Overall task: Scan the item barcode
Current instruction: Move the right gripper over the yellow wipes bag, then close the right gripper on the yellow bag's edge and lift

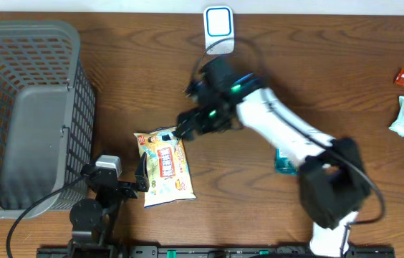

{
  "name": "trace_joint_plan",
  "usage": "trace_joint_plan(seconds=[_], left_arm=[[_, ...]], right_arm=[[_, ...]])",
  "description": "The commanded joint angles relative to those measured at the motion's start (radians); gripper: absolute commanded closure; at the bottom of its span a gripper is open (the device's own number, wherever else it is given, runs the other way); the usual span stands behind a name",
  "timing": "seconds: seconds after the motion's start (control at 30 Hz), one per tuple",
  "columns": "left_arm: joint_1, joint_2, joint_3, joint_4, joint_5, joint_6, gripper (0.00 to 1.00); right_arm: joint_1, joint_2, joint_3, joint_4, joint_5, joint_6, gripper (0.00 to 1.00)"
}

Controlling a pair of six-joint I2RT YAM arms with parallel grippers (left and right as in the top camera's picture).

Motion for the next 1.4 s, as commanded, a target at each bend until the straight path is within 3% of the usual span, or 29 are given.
trace_joint_plan(seconds=[0.0, 0.17, 0.3, 0.33, 0.37, 0.4, 0.43, 0.47, 0.5, 0.87, 1.03, 1.07, 1.13, 1.23, 1.37], left_arm=[[0.003, -0.005, -0.016, -0.024, 0.013, 0.013, 0.02], [0.003, -0.005, -0.016, -0.024, 0.013, 0.013, 0.02], [0.003, -0.005, -0.016, -0.024, 0.013, 0.013, 0.02], [0.003, -0.005, -0.016, -0.024, 0.013, 0.013, 0.02], [0.003, -0.005, -0.016, -0.023, 0.013, 0.013, 0.02], [0.003, -0.005, -0.016, -0.024, 0.013, 0.013, 0.02], [0.003, -0.005, -0.016, -0.024, 0.013, 0.013, 0.02], [0.003, -0.005, -0.016, -0.024, 0.013, 0.013, 0.02], [0.003, -0.005, -0.016, -0.024, 0.013, 0.013, 0.02], [0.003, -0.005, -0.016, -0.024, 0.013, 0.013, 0.02], [0.003, -0.005, -0.016, -0.024, 0.013, 0.013, 0.02], [0.003, -0.005, -0.016, -0.024, 0.013, 0.013, 0.02], [0.003, -0.005, -0.016, -0.024, 0.013, 0.013, 0.02], [0.003, -0.005, -0.016, -0.024, 0.013, 0.013, 0.02], [0.003, -0.005, -0.016, -0.024, 0.013, 0.013, 0.02]], right_arm=[[0.074, 0.062, -0.004, 0.013, 0.059, 0.063, 0.01], [0.152, 0.115, -0.004, -0.006, 0.235, 0.173, 0.01], [0.206, 0.155, -0.004, 0.013, 0.258, 0.191, 0.02], [0.219, 0.166, -0.004, 0.022, 0.273, 0.196, 0.08], [0.23, 0.175, -0.004, 0.023, 0.298, 0.213, 0.24], [0.242, 0.186, -0.004, 0.02, 0.338, 0.244, 0.46], [0.251, 0.193, -0.004, 0.01, 0.375, 0.274, 0.74], [0.256, 0.198, -0.004, -0.002, 0.406, 0.305, 0.94], [0.258, 0.198, -0.004, -0.019, 0.433, 0.332, 0.99], [0.109, 0.035, 0.004, -0.293, 0.719, 0.439, 0.99], [-0.005, -0.063, 0.004, -0.294, 0.741, 0.288, 0.98], [-0.021, -0.077, 0.004, -0.294, 0.739, 0.266, 0.87], [-0.052, -0.11, 0.004, -0.297, 0.738, 0.23, 0.55], [-0.084, -0.174, 0.005, -0.294, 0.713, 0.2, 0.33], [-0.088, -0.247, 0.005, -0.277, 0.685, 0.201, 0.21]])
